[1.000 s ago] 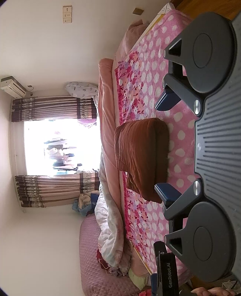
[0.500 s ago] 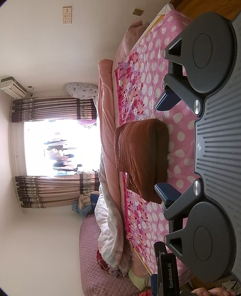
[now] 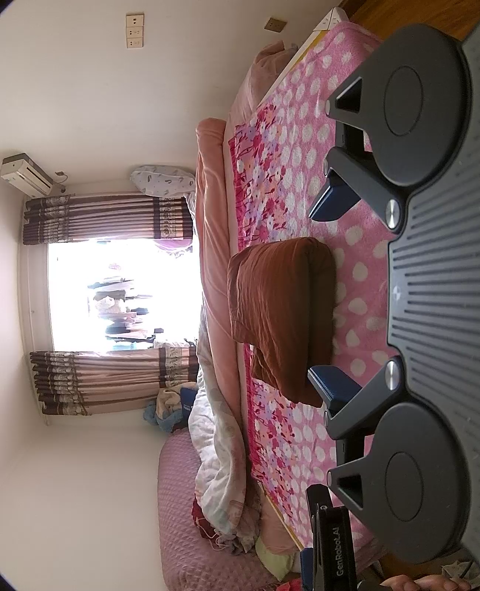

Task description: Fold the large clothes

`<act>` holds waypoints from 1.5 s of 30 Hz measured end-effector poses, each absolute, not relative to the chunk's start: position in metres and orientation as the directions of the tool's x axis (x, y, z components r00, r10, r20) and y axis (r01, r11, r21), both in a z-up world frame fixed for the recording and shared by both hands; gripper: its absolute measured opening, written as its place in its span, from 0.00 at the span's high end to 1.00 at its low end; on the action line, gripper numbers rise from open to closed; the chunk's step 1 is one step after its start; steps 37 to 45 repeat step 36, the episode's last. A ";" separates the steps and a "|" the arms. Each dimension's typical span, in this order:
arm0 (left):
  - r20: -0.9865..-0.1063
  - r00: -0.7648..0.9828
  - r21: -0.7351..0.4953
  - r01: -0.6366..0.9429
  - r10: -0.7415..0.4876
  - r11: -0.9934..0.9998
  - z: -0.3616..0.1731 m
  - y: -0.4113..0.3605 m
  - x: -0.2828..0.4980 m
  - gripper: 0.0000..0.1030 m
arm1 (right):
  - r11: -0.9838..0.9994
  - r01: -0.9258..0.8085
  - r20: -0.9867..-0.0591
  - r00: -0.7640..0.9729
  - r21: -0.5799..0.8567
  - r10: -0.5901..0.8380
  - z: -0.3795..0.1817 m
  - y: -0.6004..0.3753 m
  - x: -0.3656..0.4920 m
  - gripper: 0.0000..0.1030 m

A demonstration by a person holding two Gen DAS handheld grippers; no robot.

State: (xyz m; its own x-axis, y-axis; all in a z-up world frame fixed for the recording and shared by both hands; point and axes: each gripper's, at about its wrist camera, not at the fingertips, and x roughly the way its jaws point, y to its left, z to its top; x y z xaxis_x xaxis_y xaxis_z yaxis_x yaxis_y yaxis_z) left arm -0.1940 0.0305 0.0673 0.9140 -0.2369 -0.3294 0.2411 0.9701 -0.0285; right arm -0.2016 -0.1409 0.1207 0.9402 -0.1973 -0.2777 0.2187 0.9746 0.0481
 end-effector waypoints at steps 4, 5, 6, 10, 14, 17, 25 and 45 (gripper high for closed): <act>-0.329 0.913 -0.031 0.244 -0.240 0.969 0.068 0.031 -0.194 0.00 | 0.974 0.219 -0.278 0.940 0.050 -0.197 0.121 -0.140 -0.202 0.01; -0.329 0.913 -0.031 0.244 -0.240 0.969 0.068 0.031 -0.194 0.00 | 0.974 0.220 -0.278 0.940 0.048 -0.199 0.121 -0.140 -0.202 0.01; -0.331 0.912 -0.033 0.244 -0.241 0.969 0.068 0.031 -0.194 0.00 | 0.974 0.220 -0.277 0.940 0.048 -0.199 0.121 -0.140 -0.202 0.01; -0.334 0.911 -0.037 0.245 -0.243 0.969 0.068 0.030 -0.193 0.00 | 0.975 0.219 -0.274 0.941 0.044 -0.199 0.122 -0.141 -0.205 0.01; -0.336 0.909 -0.038 0.247 -0.245 0.968 0.068 0.030 -0.193 0.00 | 0.974 0.221 -0.274 0.941 0.046 -0.200 0.122 -0.140 -0.204 0.01; -0.334 0.910 -0.038 0.247 -0.245 0.968 0.068 0.030 -0.193 0.00 | 0.975 0.219 -0.273 0.941 0.045 -0.199 0.122 -0.140 -0.204 0.01; -0.338 0.908 -0.037 0.249 -0.247 0.968 0.068 0.029 -0.193 0.00 | 0.975 0.219 -0.274 0.941 0.045 -0.199 0.122 -0.140 -0.205 0.01; -0.302 0.925 -0.002 0.240 -0.230 0.971 0.065 0.025 -0.194 0.00 | 0.975 0.218 -0.274 0.941 0.046 -0.198 0.122 -0.141 -0.205 0.01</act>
